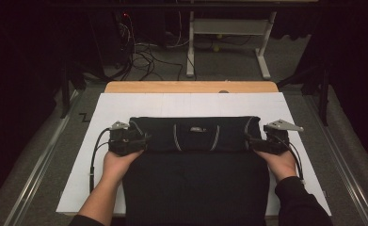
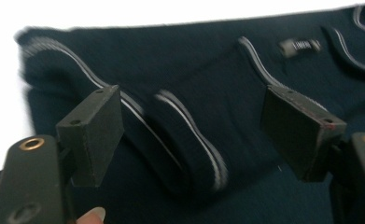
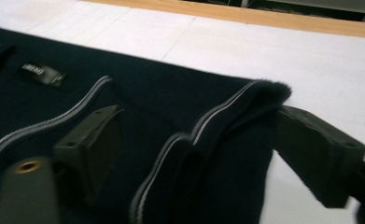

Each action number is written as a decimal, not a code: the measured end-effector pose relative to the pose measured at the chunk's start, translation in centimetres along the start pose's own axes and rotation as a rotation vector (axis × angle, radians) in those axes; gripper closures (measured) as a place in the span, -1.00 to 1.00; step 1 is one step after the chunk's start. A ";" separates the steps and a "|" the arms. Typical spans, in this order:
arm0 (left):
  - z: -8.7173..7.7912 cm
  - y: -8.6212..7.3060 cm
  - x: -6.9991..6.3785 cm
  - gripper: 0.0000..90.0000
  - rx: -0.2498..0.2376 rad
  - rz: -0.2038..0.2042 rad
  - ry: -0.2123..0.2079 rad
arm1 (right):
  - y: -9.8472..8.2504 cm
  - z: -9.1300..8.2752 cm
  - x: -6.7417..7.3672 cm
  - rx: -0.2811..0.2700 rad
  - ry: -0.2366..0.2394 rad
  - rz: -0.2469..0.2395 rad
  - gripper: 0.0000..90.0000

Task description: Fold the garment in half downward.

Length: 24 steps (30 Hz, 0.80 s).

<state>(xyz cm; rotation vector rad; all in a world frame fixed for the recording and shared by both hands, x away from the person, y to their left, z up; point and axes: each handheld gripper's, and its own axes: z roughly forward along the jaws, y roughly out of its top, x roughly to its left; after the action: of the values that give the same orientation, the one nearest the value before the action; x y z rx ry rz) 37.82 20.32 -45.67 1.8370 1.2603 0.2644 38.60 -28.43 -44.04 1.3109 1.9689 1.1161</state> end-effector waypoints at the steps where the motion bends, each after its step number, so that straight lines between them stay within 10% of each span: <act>1: 0.0 -0.3 -0.2 -0.57 0.003 0.007 -0.005 | -0.2 -0.1 0.1 0.004 0.005 -0.002 -0.73; 12: 1.2 -1.5 -1.0 -0.65 0.073 0.035 0.018 | -2.5 0.4 1.2 0.064 0.040 -0.019 -0.94; 19: 1.4 -1.6 -0.9 -0.14 0.083 0.044 0.046 | -2.7 0.7 1.2 0.113 0.081 -0.016 -0.10; 24: 1.4 -1.6 -0.8 0.19 0.081 0.034 0.027 | -2.7 0.9 1.3 0.143 0.075 -0.014 0.13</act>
<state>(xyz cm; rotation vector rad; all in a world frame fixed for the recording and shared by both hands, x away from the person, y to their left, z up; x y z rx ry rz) 37.21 19.12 -47.48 1.9309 1.2759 0.2615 37.45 -27.46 -46.79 1.3430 2.1436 1.0490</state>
